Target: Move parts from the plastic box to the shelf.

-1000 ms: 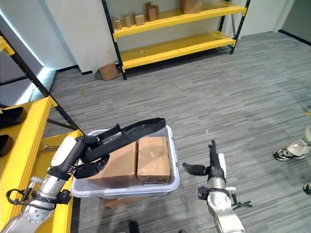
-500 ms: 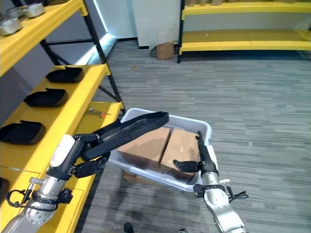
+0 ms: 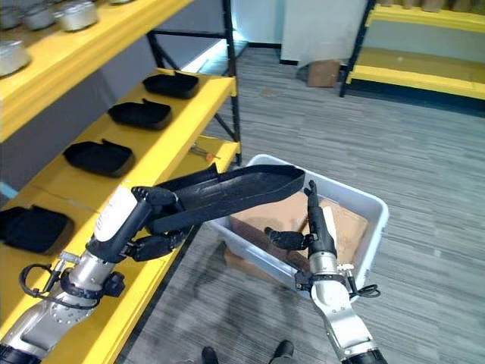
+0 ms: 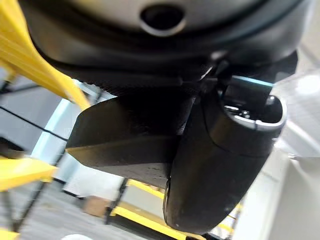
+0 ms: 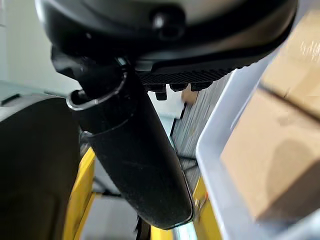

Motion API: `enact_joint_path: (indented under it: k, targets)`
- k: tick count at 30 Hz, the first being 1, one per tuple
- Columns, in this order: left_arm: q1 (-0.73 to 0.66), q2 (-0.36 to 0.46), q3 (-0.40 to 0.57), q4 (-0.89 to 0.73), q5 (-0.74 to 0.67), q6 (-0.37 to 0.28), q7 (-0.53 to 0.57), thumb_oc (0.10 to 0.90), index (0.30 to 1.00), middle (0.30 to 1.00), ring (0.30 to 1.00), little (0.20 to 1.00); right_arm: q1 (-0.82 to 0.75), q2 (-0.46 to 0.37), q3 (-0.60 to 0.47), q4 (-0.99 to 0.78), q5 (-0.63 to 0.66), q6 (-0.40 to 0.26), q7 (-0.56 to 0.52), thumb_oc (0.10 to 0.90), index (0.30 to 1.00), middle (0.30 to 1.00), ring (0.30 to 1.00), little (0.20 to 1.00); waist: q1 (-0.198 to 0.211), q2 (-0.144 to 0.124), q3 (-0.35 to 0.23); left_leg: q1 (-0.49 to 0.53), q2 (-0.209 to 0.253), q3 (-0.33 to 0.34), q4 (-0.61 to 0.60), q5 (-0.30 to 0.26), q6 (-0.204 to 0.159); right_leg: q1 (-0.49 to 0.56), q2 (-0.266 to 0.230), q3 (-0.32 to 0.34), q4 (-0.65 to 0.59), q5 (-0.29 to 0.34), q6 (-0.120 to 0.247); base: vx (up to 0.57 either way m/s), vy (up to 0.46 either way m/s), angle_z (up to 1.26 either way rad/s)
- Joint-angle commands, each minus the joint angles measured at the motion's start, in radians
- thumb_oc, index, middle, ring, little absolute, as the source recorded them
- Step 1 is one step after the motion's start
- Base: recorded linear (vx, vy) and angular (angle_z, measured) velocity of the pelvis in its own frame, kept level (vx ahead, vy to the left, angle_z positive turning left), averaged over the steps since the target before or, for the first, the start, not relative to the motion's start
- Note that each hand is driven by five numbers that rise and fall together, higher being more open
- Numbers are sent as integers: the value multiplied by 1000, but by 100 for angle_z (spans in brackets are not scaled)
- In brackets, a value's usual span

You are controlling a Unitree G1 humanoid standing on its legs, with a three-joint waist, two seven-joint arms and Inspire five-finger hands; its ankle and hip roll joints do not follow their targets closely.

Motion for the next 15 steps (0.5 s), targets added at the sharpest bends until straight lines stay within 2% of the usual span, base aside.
enact_joint_path:
  k: [1, 6, 10, 12, 13, 14, 15]
  targets:
    - [-39, 2, 112, -155, -82, -82, 35, 400, 300, 300, 300, 300, -95, 2, 12, -102, -29, -88, -7, 900, 1000, 1000, 1000, 1000, 17, -33, -77, 23, 42, 16, 12, -68, -32, 86, 10, -1, -55, -61, 60, -144, 164, 38]
    - [-12, 0, 129, -153, -91, -87, 16, 400, 300, 300, 300, 300, -118, 20, 61, -127, -29, -85, 45, 900, 1000, 1000, 1000, 1000, 67, -35, -79, 9, 16, -11, -7, -62, -18, 99, -25, -33, -72, -16, 84, -131, 126, 23]
    - [-26, 3, 130, -112, -114, -103, 8, 400, 300, 300, 300, 300, -123, 25, 94, -138, -28, -86, 68, 900, 1000, 1000, 1000, 1000, 86, -35, -80, -9, -2, -32, -10, -64, -4, 96, -45, -37, -47, -15, 89, -127, 126, 26]
    - [-43, 4, 120, -81, -122, -118, -3, 400, 300, 300, 300, 300, -121, 25, 97, -132, -9, -100, 71, 900, 1000, 1000, 1000, 1000, 87, -40, -84, -27, -21, -78, -11, -67, 13, 85, -44, 14, -11, -31, 89, -103, 38, 45]
    - [-82, 6, 79, -46, -125, -139, -13, 400, 300, 300, 300, 300, -110, 26, 89, -125, -19, -124, 40, 900, 1000, 1000, 1000, 1000, 56, -50, -84, -59, -43, -175, -9, -52, 41, 39, 8, 156, 15, -59, 67, -98, -52, 96]
    - [-95, 3, 65, -33, -122, -149, -15, 400, 300, 300, 300, 300, -107, 26, 87, -123, -21, -129, 27, 900, 1000, 1000, 1000, 1000, 43, -52, -85, -66, -47, -208, -8, -51, 45, 29, 32, 207, 13, -75, 63, -85, -61, 136]
    - [-97, 3, 64, -32, -122, -150, -14, 400, 300, 300, 300, 300, -108, 25, 86, -123, -21, -129, 27, 900, 1000, 1000, 1000, 1000, 43, -52, -87, -70, -47, -210, -8, -48, 45, 26, 33, 206, 11, -72, 62, 34, -74, 179]
